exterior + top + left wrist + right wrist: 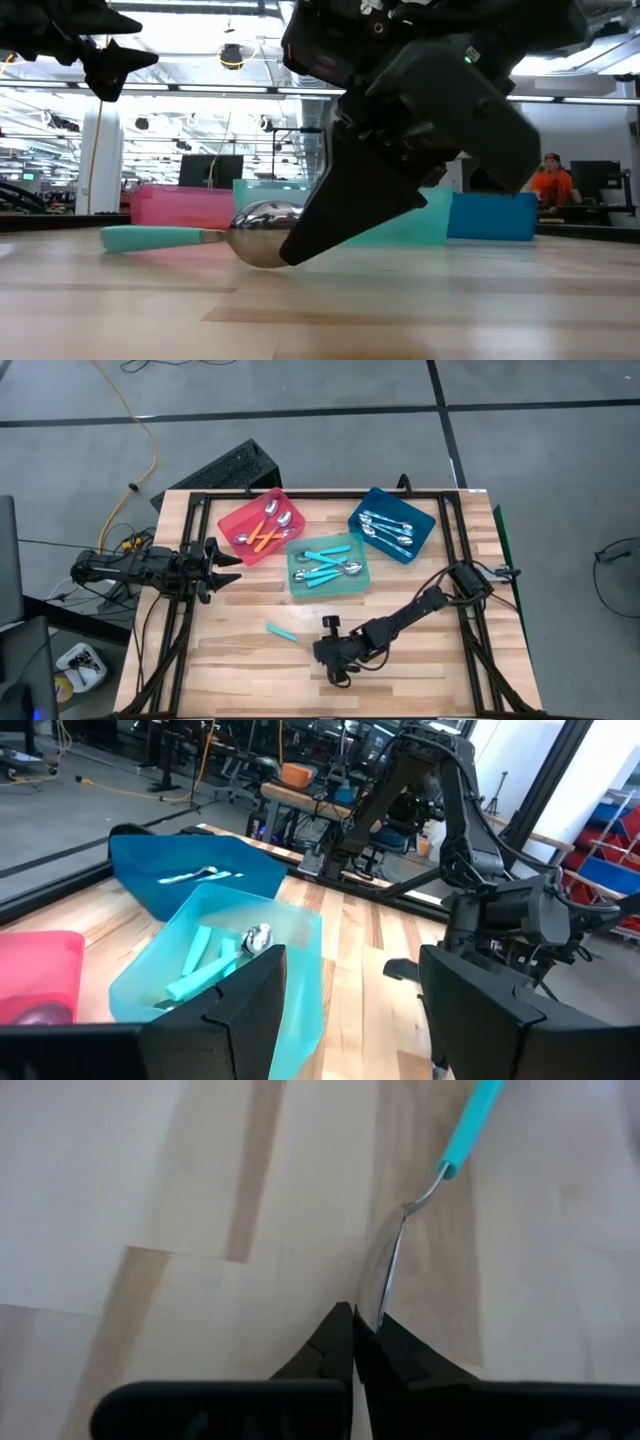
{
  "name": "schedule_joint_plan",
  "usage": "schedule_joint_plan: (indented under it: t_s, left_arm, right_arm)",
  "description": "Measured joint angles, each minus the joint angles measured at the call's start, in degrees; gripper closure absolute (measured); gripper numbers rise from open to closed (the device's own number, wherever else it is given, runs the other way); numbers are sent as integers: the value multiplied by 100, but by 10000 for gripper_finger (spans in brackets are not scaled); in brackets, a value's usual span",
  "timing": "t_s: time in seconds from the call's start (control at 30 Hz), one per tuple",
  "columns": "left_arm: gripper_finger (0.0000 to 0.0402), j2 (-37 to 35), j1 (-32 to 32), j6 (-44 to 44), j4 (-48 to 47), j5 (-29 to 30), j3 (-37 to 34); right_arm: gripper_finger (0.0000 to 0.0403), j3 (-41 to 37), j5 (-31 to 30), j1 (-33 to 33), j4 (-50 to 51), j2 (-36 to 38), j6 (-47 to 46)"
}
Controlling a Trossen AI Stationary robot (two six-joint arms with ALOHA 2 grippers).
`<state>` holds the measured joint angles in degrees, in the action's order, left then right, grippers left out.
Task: Sort silverware by color (type)
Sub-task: Put the blue spoon into the green bin
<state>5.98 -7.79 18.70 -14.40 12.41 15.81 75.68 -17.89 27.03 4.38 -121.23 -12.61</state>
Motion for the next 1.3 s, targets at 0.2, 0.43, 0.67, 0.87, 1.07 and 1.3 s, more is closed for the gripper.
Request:
schedule_joint_plan:
  t_s: [0.2, 0.43, 0.67, 0.87, 1.07, 1.3]
  left_arm:
    - [187, 0, 0, 33, -28, -1, 0]
    - [187, -2, 2, 4, -24, 56, 0]
    - [187, -2, 0, 28, -33, 63, 0]
    - [187, -2, 0, 2, -43, 69, 0]
    - [187, -2, 0, 4, -93, 69, 2]
    - [187, -2, 0, 1, -133, 69, 2]
  right_arm:
    - [377, -7, -775, 170, 2, 2, 41]
    - [377, -4, -942, 146, -24, 143, 343]
    - [377, -4, -1072, -21, 434, 514, 702]
    - [377, -4, -1143, -175, 663, 947, 1180]
    - [377, -5, -1467, -302, 1166, 1461, 1404]
    - [377, -2, -2072, -308, 1724, 2194, 1682]
